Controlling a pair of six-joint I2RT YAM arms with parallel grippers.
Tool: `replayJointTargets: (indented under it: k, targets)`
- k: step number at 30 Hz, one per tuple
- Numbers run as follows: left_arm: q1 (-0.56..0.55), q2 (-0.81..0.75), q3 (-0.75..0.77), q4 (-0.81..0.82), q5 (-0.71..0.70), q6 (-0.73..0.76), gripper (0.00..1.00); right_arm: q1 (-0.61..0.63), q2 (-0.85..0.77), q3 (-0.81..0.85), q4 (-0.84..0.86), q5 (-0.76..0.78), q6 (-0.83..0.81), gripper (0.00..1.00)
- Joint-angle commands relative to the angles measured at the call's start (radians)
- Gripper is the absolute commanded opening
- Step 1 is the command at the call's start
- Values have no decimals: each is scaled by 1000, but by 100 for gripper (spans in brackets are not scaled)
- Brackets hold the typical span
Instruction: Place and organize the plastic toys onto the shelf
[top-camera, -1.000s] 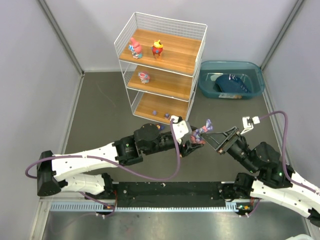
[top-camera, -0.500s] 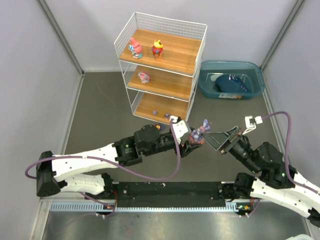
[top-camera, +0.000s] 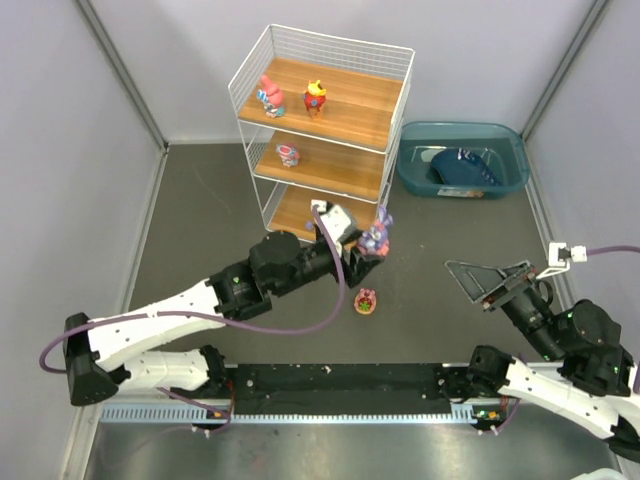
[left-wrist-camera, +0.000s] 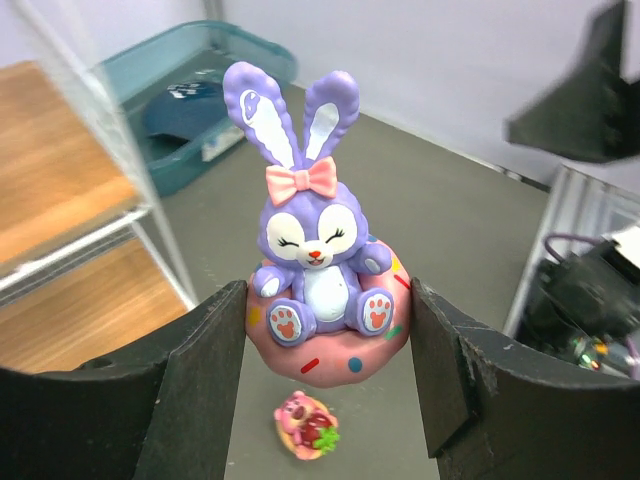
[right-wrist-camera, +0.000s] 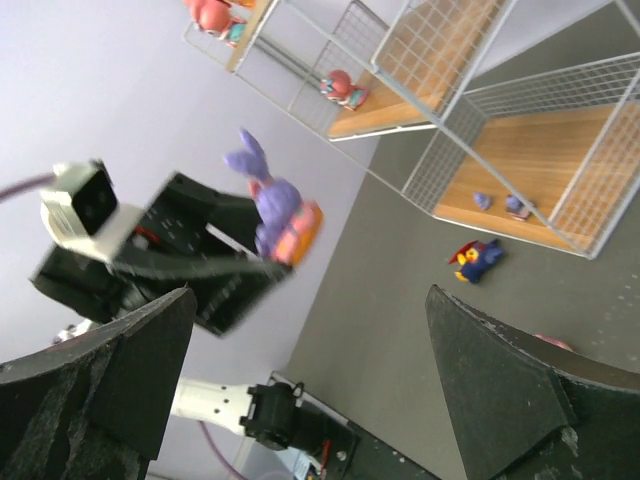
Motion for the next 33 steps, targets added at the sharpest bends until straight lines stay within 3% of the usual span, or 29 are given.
replayJointTargets:
  k: [1, 6, 17, 33]
  targets:
    - [102, 6, 193, -75, -26, -56, 0, -8, -25, 26, -84, 67, -37, 99]
    - [217, 85, 377, -158, 39, -22, 0, -8, -27, 29, -104, 71, -36, 99]
    - [287, 269, 735, -314, -7, 54, 0, -8, -61, 9, -153, 91, -10, 99]
    - [320, 449, 957, -383, -81, 109, 0, -8, -100, 9, -215, 131, -13, 99]
